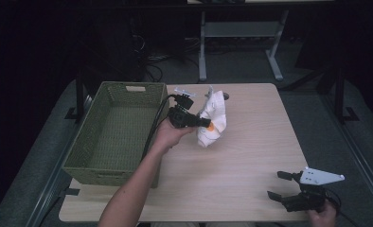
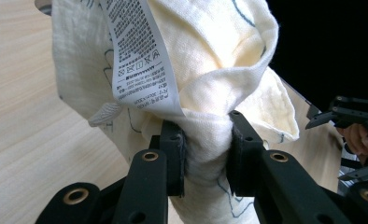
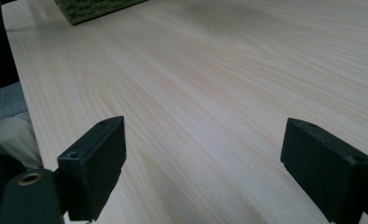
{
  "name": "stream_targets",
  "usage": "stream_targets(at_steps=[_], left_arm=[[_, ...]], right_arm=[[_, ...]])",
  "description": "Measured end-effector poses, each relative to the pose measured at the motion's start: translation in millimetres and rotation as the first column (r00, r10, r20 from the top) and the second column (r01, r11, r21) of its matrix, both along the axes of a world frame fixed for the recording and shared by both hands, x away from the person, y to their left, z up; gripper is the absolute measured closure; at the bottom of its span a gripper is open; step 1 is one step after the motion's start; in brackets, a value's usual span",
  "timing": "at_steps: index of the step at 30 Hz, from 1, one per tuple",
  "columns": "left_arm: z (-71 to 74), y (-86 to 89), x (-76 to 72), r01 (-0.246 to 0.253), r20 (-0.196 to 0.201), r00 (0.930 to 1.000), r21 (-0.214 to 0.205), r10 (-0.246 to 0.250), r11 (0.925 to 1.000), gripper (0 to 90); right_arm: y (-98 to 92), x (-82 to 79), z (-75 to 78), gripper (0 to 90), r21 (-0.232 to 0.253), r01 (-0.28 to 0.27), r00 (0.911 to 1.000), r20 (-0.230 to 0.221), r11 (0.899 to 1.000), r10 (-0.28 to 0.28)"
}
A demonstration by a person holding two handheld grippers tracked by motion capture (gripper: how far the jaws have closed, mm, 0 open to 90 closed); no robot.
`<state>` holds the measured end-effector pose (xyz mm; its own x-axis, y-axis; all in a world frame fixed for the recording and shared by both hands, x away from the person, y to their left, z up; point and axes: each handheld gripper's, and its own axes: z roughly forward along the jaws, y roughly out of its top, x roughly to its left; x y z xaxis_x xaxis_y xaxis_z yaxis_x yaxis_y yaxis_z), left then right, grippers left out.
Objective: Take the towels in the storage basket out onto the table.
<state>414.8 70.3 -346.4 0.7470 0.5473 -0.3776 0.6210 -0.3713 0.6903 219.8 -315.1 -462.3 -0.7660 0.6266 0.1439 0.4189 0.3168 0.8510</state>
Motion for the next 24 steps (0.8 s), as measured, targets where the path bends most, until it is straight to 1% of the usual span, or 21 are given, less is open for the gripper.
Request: stream_targets(at_steps=[2,8,11,14,17,19,21,22,23,24], left_arm=[[-2.8,-3.1,1.2,-0.002,-0.006,1.0,-0.001,0.002,1.0,71.9],[-10.4,-11.0,3.4,0.002,-0.014,0.9999,0.032,-0.002,0.9995,71.6],[-14.0,-14.8,4.3,-0.006,-0.02,0.9998,0.032,0.007,0.9995,71.6],[-18.6,-19.6,5.0,-0.007,-0.021,0.9998,0.051,0.008,0.9987,71.6],[-24.1,-24.0,6.0,-0.011,-0.032,0.9994,0.066,0.013,0.9977,71.3],[-26.6,-26.9,6.3,-0.011,-0.033,0.9994,0.065,0.013,0.9979,71.1],[-28.3,-29.5,6.7,-0.015,-0.032,0.9993,0.082,0.018,0.9965,71.0],[-29.7,-31.2,7.0,-0.017,-0.034,0.9992,0.087,0.02,0.996,71.0],[-31.2,-32.1,7.5,-0.023,-0.037,0.999,0.083,0.026,0.9963,71.0],[-32.5,-32.7,8.4,-0.026,-0.04,0.9988,0.09,0.03,0.9956,71.0]], right_arm=[[0.0,0.0,0.1,13.8,0.001,0.0,1.0,0.0,1.0,0.0],[-0.1,0.0,0.2,13.8,0.001,-0.002,1.0,0.0,1.0,0.002],[-0.1,-0.1,0.3,13.8,0.002,-0.002,1.0,0.0,1.0,0.002],[-0.2,-0.3,0.4,13.8,0.004,-0.002,1.0,0.002,1.0,0.002],[0.0,-1.0,0.7,13.8,0.005,-0.002,1.0,0.001,1.0,0.002],[-0.1,-1.5,1.1,13.8,0.006,-0.003,1.0,0.002,1.0,0.003],[-0.1,-1.3,1.0,13.8,0.005,-0.002,1.0,0.001,1.0,0.002],[0.1,-1.3,1.0,13.8,0.005,-0.002,1.0,0.001,1.0,0.002],[0.1,-1.4,1.2,13.8,0.005,-0.005,1.0,0.001,1.0,0.005],[0.1,-1.4,1.2,13.8,0.004,-0.005,1.0,0.002,1.0,0.005]])
